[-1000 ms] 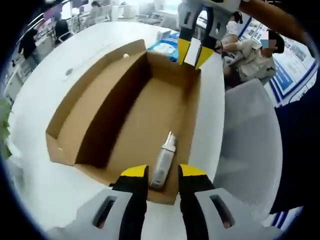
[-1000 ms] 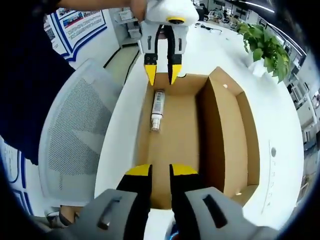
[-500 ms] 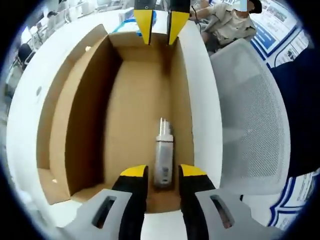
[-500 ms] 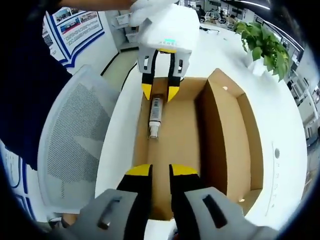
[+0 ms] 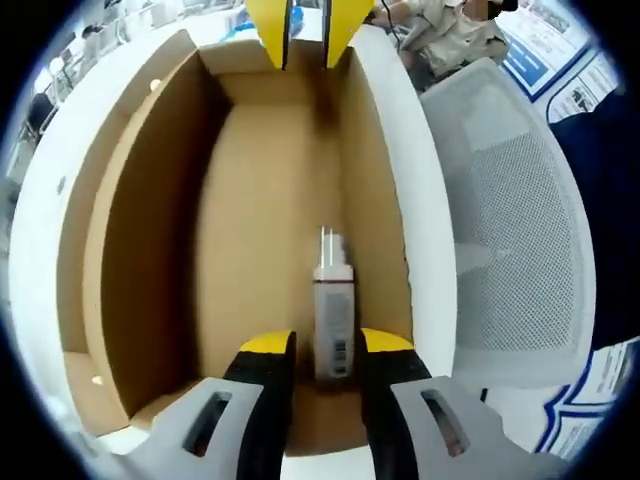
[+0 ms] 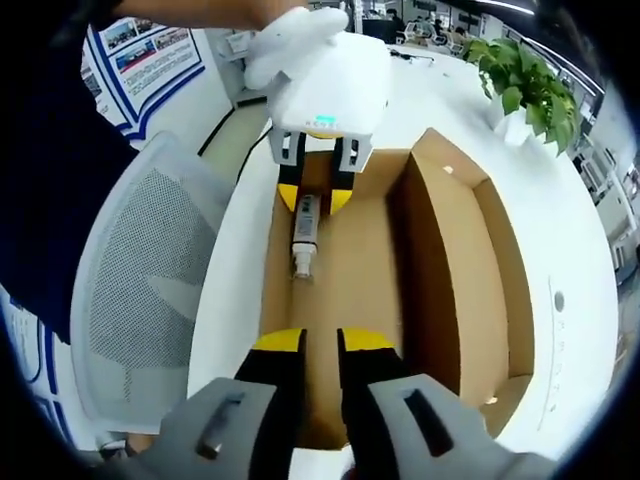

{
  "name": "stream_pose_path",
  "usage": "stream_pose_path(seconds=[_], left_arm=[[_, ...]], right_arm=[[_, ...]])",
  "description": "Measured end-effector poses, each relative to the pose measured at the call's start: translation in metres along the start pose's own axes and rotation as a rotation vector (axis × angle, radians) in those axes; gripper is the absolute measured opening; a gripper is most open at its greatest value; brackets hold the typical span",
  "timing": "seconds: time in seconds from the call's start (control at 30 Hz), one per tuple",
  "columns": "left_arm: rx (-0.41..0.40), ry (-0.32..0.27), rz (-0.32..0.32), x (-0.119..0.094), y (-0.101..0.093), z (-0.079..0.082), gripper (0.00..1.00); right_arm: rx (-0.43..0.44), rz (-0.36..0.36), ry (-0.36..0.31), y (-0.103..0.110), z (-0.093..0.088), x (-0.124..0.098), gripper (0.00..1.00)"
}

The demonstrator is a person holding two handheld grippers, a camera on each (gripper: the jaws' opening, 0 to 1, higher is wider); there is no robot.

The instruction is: Operate the shoe box by opening the lid, removing the specified soft item, and placing it in the target area until the item is outside and the box remains undamaged.

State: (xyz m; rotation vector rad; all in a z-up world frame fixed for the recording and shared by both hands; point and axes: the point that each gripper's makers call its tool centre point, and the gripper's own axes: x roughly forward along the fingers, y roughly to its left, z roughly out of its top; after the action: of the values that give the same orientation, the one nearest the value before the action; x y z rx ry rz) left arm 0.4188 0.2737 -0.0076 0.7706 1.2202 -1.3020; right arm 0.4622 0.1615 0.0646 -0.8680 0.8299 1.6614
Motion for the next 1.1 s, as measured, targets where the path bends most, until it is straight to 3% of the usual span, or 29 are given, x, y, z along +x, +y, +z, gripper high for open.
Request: stream_pose_path(seconds=[0.43,0.63,0.93,1.1], left_arm=[[-0.026,0.002,0.026,0.008,0.003,0.000,0.23],[-0.059,-0.043,0.062,0.007,0.013,0.008,0.20],[-0.037,-0.056,0.025,0.001,0.002,0.009,0.23],[0.030,0.010,0.036,0.012,0.004,0.002,0.23]], right_arm=[[0.015,0.005,-0.010,0.000,-0.005,0.007,0.09],[0.021,0.010,-0.011,0.001,-0.008,0.008,0.08],[0.032,0.006,-0.020,-0.002,-0.008,0.007,0.08],[0.036,0.006,-0.030,-0.003,-0.006,0.011,0.08]])
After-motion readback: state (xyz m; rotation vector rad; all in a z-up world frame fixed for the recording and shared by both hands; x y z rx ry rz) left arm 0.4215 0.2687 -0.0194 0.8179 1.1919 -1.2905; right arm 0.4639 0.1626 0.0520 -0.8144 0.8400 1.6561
